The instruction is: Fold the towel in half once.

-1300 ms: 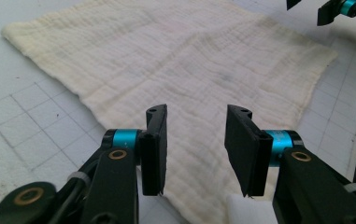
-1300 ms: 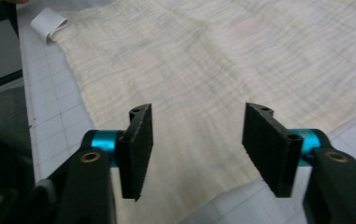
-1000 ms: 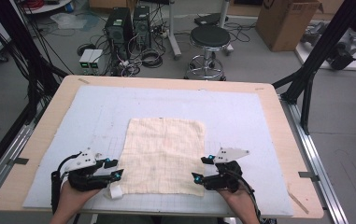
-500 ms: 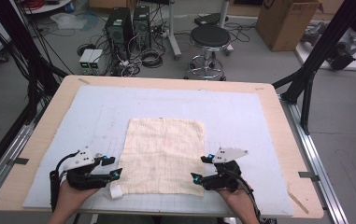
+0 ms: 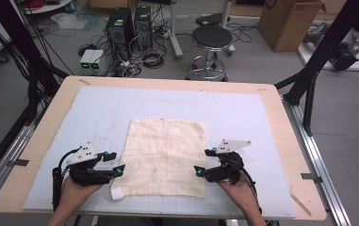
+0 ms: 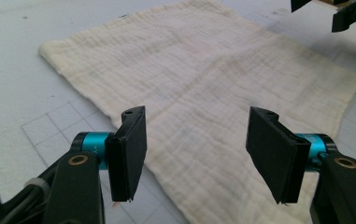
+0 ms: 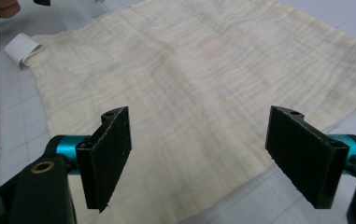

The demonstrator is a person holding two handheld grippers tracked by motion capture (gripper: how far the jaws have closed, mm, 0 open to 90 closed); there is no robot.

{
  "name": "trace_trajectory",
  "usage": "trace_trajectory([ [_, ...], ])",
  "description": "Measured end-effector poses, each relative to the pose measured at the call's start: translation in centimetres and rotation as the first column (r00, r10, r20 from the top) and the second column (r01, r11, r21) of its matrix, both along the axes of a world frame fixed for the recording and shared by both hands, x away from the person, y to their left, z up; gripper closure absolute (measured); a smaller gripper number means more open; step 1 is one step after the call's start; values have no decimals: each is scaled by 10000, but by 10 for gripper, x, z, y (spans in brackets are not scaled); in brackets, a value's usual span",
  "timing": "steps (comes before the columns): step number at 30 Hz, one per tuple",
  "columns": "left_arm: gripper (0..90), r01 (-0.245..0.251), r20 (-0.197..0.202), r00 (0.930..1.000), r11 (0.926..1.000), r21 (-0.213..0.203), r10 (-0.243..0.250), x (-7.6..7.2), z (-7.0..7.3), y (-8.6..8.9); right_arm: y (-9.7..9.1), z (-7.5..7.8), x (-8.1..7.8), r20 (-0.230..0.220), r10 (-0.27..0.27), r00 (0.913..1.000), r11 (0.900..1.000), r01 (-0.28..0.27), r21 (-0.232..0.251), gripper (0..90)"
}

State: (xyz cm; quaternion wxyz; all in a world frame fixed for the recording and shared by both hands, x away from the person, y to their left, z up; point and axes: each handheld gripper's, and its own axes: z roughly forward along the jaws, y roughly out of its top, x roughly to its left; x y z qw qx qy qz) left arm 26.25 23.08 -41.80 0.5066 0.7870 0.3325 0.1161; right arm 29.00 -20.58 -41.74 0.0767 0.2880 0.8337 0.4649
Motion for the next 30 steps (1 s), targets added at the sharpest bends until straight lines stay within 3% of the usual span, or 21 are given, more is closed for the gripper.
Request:
trace_trajectory([
  [6, 388, -154, -155, 9998, 9998, 143, 157, 13, 6, 0, 0, 8, 12, 135, -222, 9997, 9998, 222, -2, 223],
  [8, 388, -247, -197, 9995, 9996, 97, 249, 17, 8, 1, 0, 12, 16, 83, -320, 9995, 9995, 320, 30, 283],
  [12, 394, -480, -230, 9986, 9988, 25, 481, 29, 12, 3, 1, 19, 29, 171, -548, 9984, 9985, 547, 40, 317],
  [16, 408, -501, -273, 9984, 9987, 31, 501, 45, 17, 1, 3, 23, 42, 258, -618, 9978, 9980, 621, -94, 356],
  [20, 421, -518, -164, 9985, 9981, 335, 523, 64, 23, -5, 2, 24, 57, 192, -721, 9972, 9974, 722, -48, 372],
  [24, 425, -530, -324, 9980, 9973, 515, 547, 84, 27, -13, 0, 25, 74, 179, -1033, 9945, 9946, 1034, -48, 386],
  [30, 453, -974, -278, 9947, 9933, 617, 993, 113, 32, -19, 0, 33, 99, 103, -1369, 9905, 9902, 1371, -249, 436],
])
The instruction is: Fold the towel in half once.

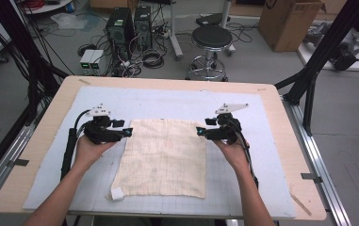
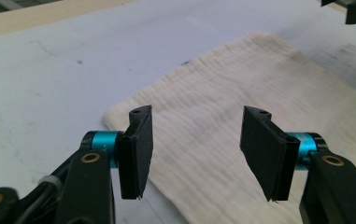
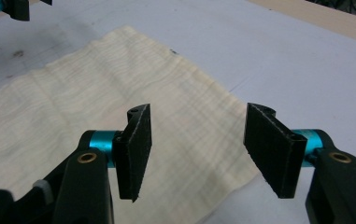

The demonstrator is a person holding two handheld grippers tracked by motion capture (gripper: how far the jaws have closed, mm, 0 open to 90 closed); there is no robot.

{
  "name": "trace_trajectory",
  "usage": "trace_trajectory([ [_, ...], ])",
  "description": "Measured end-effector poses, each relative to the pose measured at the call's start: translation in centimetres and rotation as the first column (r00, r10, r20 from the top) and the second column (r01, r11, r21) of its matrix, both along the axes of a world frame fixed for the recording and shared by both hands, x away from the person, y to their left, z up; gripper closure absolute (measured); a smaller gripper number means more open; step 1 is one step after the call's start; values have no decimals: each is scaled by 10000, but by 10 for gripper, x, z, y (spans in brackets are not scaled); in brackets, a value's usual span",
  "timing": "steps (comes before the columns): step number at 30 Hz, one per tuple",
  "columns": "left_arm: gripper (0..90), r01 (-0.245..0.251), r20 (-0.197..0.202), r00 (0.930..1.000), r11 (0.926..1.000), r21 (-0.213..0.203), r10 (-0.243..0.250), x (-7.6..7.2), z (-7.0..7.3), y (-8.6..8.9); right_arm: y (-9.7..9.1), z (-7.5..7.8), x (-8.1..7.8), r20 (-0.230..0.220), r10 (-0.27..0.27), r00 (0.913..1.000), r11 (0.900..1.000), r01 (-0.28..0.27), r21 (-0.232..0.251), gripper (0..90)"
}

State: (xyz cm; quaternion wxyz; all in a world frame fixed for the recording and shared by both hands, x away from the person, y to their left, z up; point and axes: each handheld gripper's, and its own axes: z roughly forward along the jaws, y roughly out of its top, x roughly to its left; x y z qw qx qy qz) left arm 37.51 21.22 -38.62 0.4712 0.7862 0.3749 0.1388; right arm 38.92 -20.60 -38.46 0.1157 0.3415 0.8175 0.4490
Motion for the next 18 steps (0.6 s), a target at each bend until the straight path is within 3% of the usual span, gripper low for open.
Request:
trace_trajectory([
  [5, 489, -818, 36, 9966, 9966, 14, 818, 22, -2, 1, 1, 2, 19, -72, -399, 9992, 9992, 399, -40, 464],
  [10, 519, -1391, -248, 9899, 9902, 108, 1393, 36, -15, 1, 2, -10, 33, -201, -693, 9974, 9971, 687, -323, 509],
  [14, 532, -1528, -530, 9865, 9874, 412, 1549, 44, -29, -4, 4, -25, 42, -803, -761, 9939, 9960, 720, -527, 521],
  [18, 556, -1481, -736, 9856, 9870, 619, 1525, 50, -42, -12, 7, -35, 47, -954, -852, 9918, 9940, 781, -759, 564],
])
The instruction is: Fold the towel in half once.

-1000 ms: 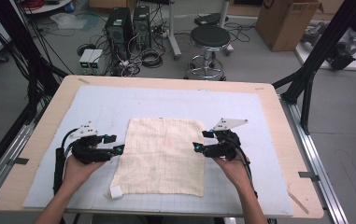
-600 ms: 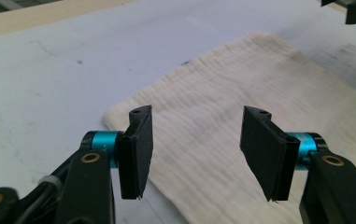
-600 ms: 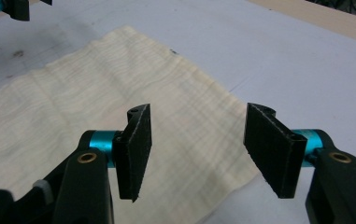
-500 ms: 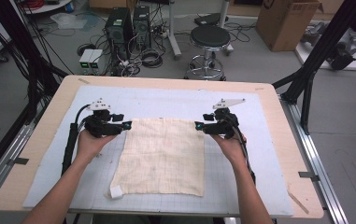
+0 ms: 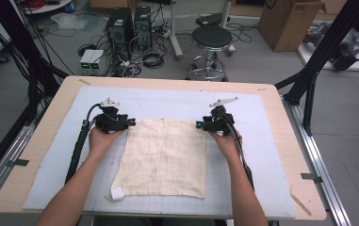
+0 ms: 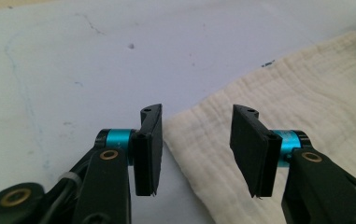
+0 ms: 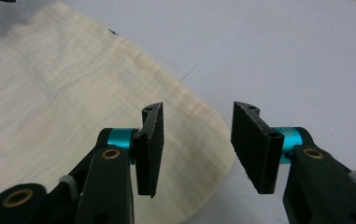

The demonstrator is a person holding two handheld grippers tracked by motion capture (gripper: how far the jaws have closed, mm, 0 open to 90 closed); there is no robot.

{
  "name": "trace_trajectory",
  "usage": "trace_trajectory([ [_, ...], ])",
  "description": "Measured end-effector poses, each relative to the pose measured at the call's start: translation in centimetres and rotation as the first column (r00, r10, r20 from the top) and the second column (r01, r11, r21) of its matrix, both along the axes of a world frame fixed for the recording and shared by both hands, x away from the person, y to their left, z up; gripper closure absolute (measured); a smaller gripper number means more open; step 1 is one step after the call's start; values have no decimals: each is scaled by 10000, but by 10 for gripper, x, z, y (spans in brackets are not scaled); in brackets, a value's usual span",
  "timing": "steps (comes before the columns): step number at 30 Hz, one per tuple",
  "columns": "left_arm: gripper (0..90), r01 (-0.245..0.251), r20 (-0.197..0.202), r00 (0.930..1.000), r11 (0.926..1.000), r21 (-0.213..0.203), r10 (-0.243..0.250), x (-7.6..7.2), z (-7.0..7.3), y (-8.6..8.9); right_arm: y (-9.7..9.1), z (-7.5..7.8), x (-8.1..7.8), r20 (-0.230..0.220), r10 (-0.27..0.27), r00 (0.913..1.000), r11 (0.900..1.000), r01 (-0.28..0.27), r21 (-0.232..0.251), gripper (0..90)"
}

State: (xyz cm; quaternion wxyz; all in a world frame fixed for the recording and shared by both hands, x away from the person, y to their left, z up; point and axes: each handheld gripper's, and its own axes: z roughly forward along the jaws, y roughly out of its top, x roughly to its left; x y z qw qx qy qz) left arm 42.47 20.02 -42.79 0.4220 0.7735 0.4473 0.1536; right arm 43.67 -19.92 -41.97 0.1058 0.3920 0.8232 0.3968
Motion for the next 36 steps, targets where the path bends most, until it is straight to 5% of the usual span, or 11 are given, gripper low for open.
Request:
trace_trajectory([
  [5, 610, -75, -521, 9986, 9994, 348, 93, 6, -13, -6, 0, -9, 5, -305, -185, 9994, 9991, 173, -391, 623],
  [9, 709, -554, -638, 9964, 9984, 148, 563, 8, -14, -5, 0, -17, 8, -704, -310, 9970, 9983, 273, -520, 656],
  [18, 864, -566, -422, 9974, 9977, 378, 582, 8, -15, -7, 0, -18, 10, -824, -356, 9960, 9988, 328, -351, 841],
  [24, 872, -769, -365, 9964, 9967, -261, 759, 11, -10, 0, 1, -10, 9, -666, -329, 9972, 9991, 310, -298, 852],
  [31, 875, -1262, -265, 9919, 9848, -1195, 1239, 14, 1, 13, -1, 10, 15, -415, -424, 9982, 9991, 423, -36, 853],
  [34, 875, -1095, -104, 9940, 9894, -954, 1090, 18, 12, 12, 0, 15, 17, -331, -478, 9983, 9989, 478, -10, 853],
  [36, 875, -1006, 101, 9947, 9880, -1170, 1024, 19, 20, 12, -1, 20, 18, -214, -511, 9985, 9987, 512, 32, 854],
])
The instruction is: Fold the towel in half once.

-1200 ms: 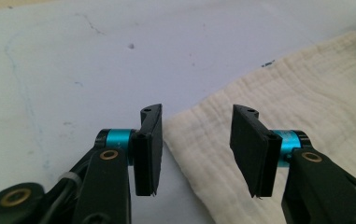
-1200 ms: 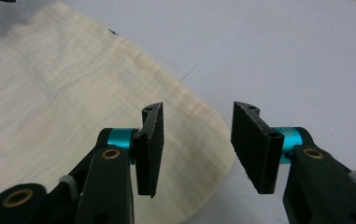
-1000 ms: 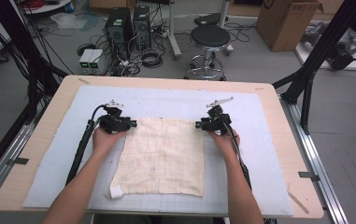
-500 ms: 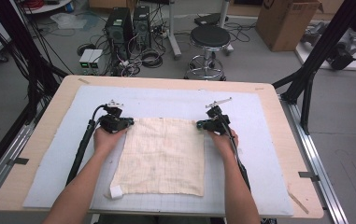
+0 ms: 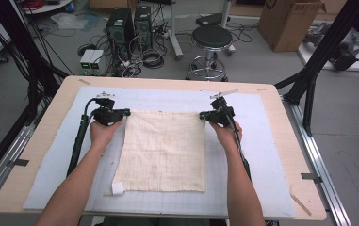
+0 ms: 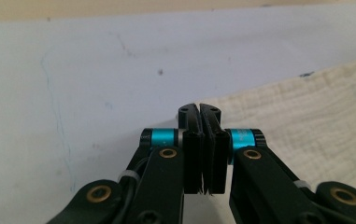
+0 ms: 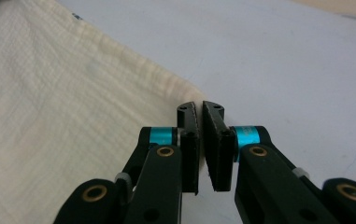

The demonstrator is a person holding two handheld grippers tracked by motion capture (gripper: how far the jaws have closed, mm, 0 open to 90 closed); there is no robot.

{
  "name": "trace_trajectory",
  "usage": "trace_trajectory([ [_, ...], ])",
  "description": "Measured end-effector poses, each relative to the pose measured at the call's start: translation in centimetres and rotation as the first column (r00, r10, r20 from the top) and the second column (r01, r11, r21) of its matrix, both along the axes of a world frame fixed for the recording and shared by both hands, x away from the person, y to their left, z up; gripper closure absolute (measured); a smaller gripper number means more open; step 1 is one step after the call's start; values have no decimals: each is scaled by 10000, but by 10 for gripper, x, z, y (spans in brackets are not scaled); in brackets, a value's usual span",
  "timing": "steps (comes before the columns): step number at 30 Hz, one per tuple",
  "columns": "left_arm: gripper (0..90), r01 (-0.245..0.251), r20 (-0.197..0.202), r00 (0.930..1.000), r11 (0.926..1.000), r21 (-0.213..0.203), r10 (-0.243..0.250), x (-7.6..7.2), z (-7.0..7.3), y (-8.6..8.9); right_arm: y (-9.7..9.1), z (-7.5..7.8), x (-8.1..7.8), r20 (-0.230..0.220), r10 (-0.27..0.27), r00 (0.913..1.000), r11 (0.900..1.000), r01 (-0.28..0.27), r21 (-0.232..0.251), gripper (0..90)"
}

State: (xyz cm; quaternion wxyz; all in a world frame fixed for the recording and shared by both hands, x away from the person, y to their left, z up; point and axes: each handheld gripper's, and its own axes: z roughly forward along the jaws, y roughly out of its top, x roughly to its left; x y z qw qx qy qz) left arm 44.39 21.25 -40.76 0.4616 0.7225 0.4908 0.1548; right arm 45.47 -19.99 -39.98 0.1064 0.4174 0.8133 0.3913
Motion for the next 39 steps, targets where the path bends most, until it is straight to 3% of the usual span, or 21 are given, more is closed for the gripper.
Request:
trace_trajectory([
  [3, 875, -8, 209, 9998, 9999, -104, 10, 0, 9, 1, -4, 7, -1, 229, -92, 9997, 9992, 82, 399, 854],
  [7, 875, 224, 71, 9997, 9996, -156, -223, -3, 11, 3, -10, 10, -3, 119, -61, 9999, 9955, 49, 947, 853],
  [12, 875, 543, 34, 9985, 9984, -132, -543, -12, 14, 5, -10, 12, -10, -148, 337, 9993, 9965, -325, 775, 852],
  [14, 875, 602, 86, 9982, 9980, -203, -600, -16, 15, 8, -11, 13, -13, -16, 437, 9990, 9957, -434, 820, 852],
  [17, 876, 752, 257, 9969, 9963, -411, -741, -24, 18, 12, -12, 17, -19, -58, 588, 9983, 9924, -578, 1084, 852],
  [24, 875, 1115, 629, 9920, 9934, -275, -1096, -46, 24, 15, -14, 22, -39, 234, 1000, 9947, 9820, -1025, 1585, 853],
  [29, 875, 1317, 715, 9886, 9911, 169, -1326, -67, 21, 14, -18, 20, -54, 173, 1274, 9917, 9748, -1285, 1825, 853],
  [31, 876, 1385, 751, 9875, 9903, 65, -1386, -74, 20, 16, -18, 20, -62, 490, 1417, 9887, 9712, -1485, 1863, 854],
  [33, 875, 1476, 757, 9861, 9890, 109, -1480, -80, 18, 17, -18, 20, -70, 403, 1513, 9877, 9670, -1564, 2013, 853],
  [36, 875, 1536, 784, 9850, 9881, 56, -1535, -89, 14, 20, -18, 18, -78, 570, 1755, 9828, 9648, -1832, 1885, 854],
  [39, 875, 1618, 814, 9835, 9868, 46, -1616, -98, 10, 22, -20, 15, -84, 452, 1840, 9819, 9638, -1893, 1876, 854],
])
